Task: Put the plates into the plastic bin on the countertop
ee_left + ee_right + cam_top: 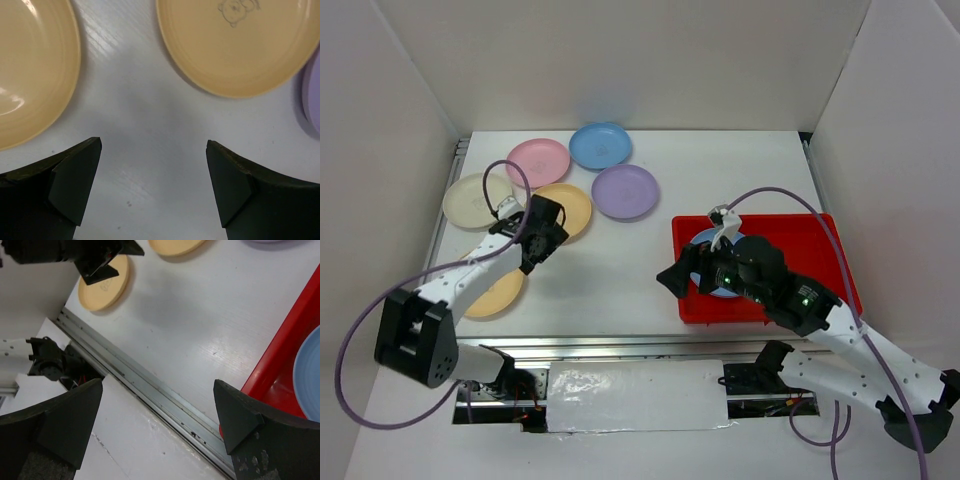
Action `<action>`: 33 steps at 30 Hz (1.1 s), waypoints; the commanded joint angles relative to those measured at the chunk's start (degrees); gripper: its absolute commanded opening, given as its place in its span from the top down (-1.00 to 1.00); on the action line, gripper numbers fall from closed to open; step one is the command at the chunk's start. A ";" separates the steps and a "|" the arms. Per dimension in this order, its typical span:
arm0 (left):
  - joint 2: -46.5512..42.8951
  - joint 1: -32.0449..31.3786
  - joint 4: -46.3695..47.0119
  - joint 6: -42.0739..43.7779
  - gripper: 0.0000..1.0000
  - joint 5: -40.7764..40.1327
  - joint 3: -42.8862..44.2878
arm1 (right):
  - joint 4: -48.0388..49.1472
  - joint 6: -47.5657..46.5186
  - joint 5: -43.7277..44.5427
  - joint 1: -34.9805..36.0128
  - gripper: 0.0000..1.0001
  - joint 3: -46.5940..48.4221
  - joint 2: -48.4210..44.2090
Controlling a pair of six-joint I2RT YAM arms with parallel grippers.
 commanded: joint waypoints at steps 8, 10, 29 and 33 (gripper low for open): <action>26.14 2.85 -0.36 -19.66 -0.99 -8.52 13.65 | 2.24 -0.79 -3.45 1.35 -1.00 -2.52 -6.22; 31.50 3.46 -1.25 -20.02 -0.99 -9.22 15.87 | 1.45 -1.40 -3.72 1.35 -1.00 -2.52 -6.66; 30.99 5.74 8.86 -20.10 0.06 -7.47 7.00 | 1.53 -1.85 -3.98 2.92 -1.00 -2.43 -6.14; 30.03 6.27 7.98 -20.45 0.73 -7.20 7.00 | 0.57 -1.32 -2.49 4.16 -1.00 -1.64 -6.75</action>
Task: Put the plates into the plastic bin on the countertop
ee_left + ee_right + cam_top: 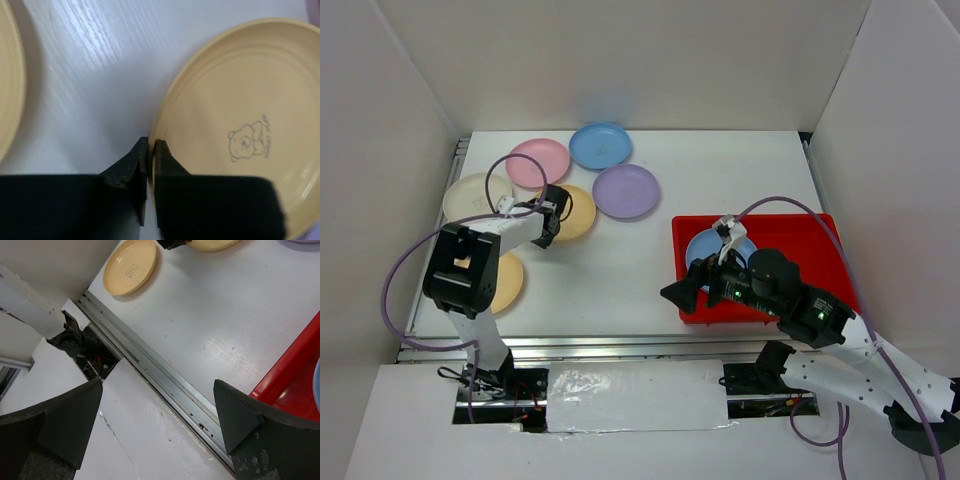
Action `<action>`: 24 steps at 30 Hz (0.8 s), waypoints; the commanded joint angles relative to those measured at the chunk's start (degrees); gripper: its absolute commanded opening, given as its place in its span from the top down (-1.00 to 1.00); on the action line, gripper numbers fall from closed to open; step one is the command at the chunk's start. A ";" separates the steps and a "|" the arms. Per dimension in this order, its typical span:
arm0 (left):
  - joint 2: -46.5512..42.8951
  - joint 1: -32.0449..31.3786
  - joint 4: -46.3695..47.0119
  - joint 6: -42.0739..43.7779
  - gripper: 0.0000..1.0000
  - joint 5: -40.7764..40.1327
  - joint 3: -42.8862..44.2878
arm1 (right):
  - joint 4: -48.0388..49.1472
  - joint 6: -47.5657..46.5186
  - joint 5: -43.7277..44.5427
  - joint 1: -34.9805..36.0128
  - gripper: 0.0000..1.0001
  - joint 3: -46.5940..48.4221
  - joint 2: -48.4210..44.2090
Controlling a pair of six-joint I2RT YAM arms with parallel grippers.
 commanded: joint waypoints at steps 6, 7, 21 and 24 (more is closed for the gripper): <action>-6.35 0.77 -7.88 -3.67 1.00 2.59 -0.94 | -0.71 0.36 2.17 2.37 -1.00 2.46 -1.00; -9.14 0.16 -12.16 -4.56 1.00 1.89 -0.23 | -0.97 0.45 2.17 2.55 -1.00 2.63 -1.00; -20.46 -23.12 -0.26 20.47 1.00 3.87 7.75 | -12.91 14.59 32.98 1.67 -1.00 10.18 -5.66; -13.59 -28.49 0.27 26.35 1.00 9.51 15.22 | -19.68 18.90 38.72 1.41 -1.00 13.61 -8.20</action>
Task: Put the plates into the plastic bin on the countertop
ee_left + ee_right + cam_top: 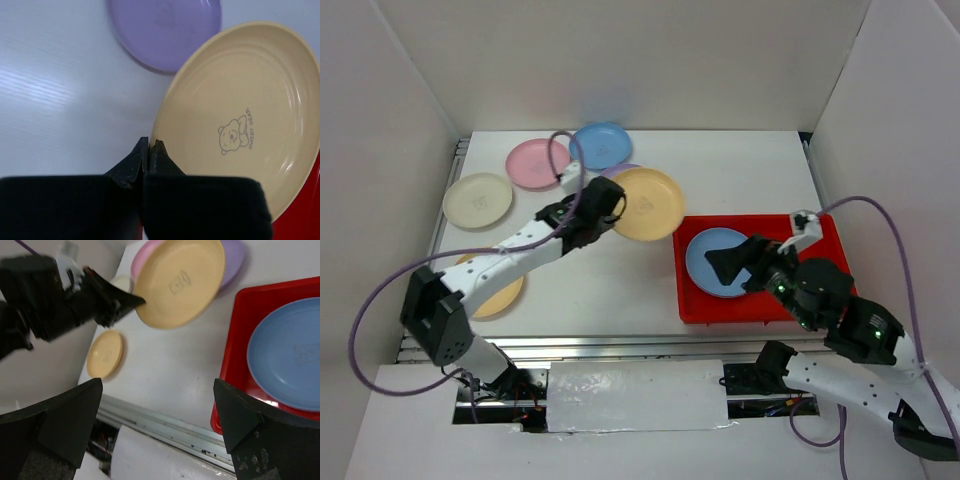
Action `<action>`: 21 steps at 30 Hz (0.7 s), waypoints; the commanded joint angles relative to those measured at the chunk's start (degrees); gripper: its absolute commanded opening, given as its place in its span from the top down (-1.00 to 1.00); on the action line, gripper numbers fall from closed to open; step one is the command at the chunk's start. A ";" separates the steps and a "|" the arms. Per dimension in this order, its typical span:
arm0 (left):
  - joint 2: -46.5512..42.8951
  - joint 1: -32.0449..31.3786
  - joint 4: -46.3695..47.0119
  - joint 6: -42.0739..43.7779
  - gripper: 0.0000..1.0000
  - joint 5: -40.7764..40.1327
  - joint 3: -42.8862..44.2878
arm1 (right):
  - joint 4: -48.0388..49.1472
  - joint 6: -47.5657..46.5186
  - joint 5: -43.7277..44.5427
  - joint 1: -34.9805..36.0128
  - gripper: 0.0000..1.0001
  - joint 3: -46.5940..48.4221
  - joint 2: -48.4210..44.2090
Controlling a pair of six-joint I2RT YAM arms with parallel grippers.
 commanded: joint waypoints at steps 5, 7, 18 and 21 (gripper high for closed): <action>21.30 -11.79 1.70 14.78 1.00 11.90 20.12 | -15.16 9.19 17.87 -0.47 -1.00 8.44 -9.20; 25.51 -13.20 1.26 15.32 1.00 12.96 22.69 | -16.83 8.93 17.79 -0.56 -1.00 9.66 -10.96; 31.95 -14.26 3.54 17.08 0.31 20.25 28.24 | -17.63 5.95 13.66 -0.56 -1.00 11.17 -9.65; 29.16 -14.87 5.29 18.39 -0.24 21.58 27.19 | -16.84 5.24 13.04 -0.56 -1.00 10.73 -9.30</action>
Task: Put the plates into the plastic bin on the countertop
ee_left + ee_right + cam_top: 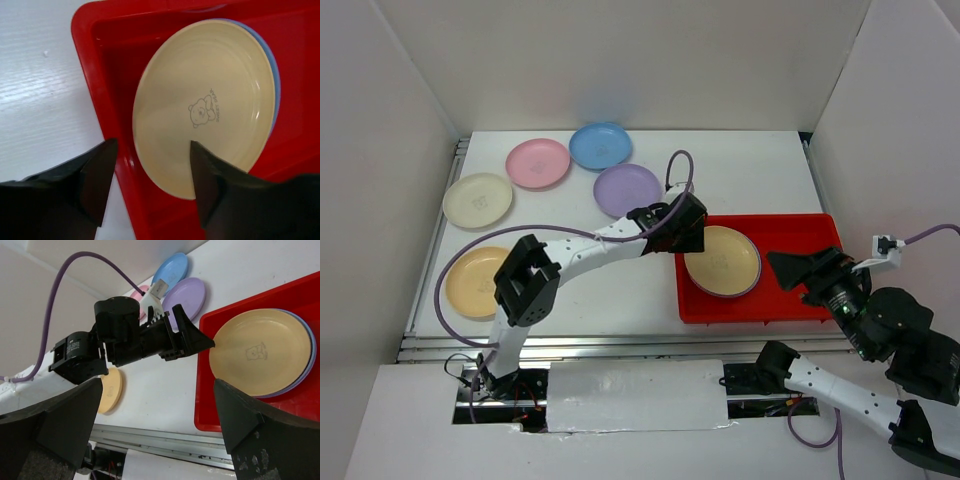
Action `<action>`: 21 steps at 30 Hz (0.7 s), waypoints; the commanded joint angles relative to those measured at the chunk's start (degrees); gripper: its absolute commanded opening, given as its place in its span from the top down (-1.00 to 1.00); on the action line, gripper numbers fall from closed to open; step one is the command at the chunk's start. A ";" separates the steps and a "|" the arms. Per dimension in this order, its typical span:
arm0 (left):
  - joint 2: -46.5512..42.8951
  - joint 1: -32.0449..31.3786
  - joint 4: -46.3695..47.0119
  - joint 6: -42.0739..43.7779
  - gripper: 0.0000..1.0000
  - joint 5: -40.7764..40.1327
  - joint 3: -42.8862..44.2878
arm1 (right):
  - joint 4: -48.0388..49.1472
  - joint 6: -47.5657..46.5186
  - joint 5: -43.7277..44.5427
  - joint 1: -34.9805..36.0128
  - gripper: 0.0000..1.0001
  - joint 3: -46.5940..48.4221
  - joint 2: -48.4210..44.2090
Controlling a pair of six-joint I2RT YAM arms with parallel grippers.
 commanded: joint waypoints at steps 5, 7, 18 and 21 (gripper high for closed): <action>-17.89 0.22 10.32 0.76 -0.98 -2.28 -12.32 | 1.35 -2.32 -1.08 -0.14 -1.00 -0.95 1.57; -21.26 4.26 8.93 -4.24 -0.99 -6.85 -17.84 | 2.40 -3.03 -2.05 -0.06 -1.00 -1.39 1.48; -16.71 26.94 17.70 -6.02 -0.99 -2.56 -24.12 | 15.14 -14.97 -16.62 0.29 -1.00 -10.00 2.53; -14.34 29.58 23.41 -5.23 -0.98 -2.03 -23.59 | 16.03 -17.88 -23.84 0.29 -1.00 -10.44 4.73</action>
